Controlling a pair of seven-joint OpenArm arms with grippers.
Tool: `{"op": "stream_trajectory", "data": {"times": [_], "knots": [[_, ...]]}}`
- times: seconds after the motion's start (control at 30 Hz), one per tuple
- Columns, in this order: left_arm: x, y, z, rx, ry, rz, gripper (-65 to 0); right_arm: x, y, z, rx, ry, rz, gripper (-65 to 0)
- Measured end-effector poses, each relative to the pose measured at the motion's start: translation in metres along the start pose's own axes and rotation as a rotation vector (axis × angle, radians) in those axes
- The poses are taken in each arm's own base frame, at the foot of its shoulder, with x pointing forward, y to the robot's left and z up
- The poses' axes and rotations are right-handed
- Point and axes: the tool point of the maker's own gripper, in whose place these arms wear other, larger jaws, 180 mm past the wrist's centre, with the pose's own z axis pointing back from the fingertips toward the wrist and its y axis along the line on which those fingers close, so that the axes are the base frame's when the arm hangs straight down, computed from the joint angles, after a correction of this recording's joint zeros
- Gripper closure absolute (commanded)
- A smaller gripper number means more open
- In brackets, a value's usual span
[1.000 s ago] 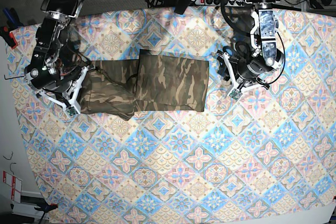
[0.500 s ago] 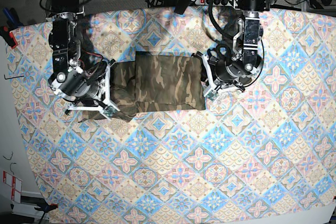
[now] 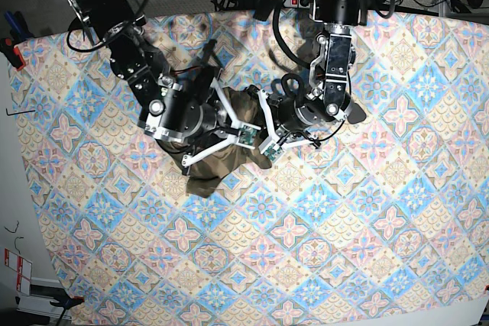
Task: Fold the T-shirt properly
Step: 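Lift the strip's end with the right gripper and fold it toward the left gripper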
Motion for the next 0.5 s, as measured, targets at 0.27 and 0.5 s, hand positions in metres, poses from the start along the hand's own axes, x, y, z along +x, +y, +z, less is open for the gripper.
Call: {"op": "stream_trajectory", "data": {"times": [0.27, 0.5], "knots": [[-0.058, -0.013, 0.01, -0.009, 0.081, 0.1, -12.3, -0.018, -0.002, -0.021, -0.015, 0.125, 0.037, -3.3], [-0.066, 0.009, 0.045, 0.068, -0.007, 0.224, -12.4, -0.005, 0.038, -0.05, 0.084, 0.126, 0.119, -7.2]]}}
